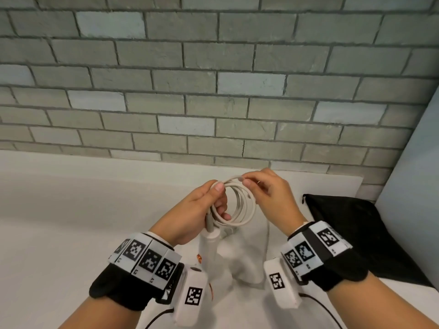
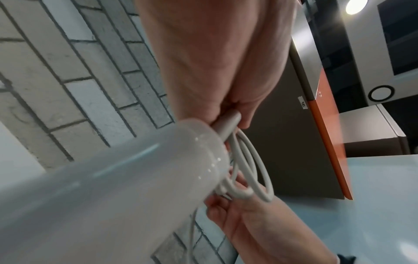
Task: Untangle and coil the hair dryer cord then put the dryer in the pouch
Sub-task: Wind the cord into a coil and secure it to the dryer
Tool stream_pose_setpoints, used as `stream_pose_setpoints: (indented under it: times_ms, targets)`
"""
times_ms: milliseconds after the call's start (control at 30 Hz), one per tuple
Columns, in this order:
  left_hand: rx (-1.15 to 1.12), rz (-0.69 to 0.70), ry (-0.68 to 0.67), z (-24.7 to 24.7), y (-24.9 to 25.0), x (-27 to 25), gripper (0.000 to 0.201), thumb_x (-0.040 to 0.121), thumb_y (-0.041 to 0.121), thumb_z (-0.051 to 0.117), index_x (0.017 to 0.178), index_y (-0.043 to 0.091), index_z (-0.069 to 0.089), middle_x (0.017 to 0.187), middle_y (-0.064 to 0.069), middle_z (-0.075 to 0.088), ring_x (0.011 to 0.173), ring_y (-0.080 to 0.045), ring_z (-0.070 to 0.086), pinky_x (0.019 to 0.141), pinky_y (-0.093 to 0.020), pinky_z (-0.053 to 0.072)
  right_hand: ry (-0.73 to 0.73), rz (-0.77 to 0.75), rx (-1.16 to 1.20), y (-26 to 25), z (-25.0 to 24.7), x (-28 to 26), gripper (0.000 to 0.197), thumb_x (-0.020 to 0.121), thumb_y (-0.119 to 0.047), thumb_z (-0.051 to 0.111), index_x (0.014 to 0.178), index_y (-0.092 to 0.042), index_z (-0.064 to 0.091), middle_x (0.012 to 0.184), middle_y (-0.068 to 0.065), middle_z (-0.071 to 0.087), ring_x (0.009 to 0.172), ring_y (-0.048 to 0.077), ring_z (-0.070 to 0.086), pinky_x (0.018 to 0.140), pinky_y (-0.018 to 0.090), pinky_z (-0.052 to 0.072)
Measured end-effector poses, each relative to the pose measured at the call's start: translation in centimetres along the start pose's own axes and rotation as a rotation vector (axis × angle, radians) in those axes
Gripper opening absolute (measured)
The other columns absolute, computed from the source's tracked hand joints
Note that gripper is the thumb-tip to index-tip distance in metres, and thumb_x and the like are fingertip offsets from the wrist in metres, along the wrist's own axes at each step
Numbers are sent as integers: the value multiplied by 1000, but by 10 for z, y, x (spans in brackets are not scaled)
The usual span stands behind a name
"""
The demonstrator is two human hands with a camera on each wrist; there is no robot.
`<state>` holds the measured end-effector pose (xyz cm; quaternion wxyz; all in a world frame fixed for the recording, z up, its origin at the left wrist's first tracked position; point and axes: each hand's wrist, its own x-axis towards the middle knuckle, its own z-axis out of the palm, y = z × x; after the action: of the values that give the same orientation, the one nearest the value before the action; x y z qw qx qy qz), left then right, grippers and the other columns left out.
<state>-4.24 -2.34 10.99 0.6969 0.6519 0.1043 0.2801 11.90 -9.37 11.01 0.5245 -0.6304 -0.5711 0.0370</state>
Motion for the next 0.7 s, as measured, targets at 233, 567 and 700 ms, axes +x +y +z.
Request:
stream_pose_setpoints:
  times_ms: [233,567,700]
  targets:
    - [427,140,224,-5,4,-3,33,94,38,33,70,17,42,67,4,40,58,-3,39,63,-17,37,-301,333,699,-26,10,-9,39,84,-29,52,113,-4,59,91,11,64,78,14,62,71,25,55]
    - [463,165,318,0,0,4,30,97,29,35,102,5,53,88,-16,55,80,-19,51,78,-36,45,-283,362,886,-34,12,-6,33,85,0,52,117,-6,52,80,8,66,65,13,64,68,26,54]
    - [519,168,292,-2,2,7,26,96,27,37,82,9,49,72,-3,48,64,-6,45,63,-17,39,-325,420,1183,-33,13,-7,33,82,-2,53,115,-1,51,65,1,54,52,10,49,65,25,50]
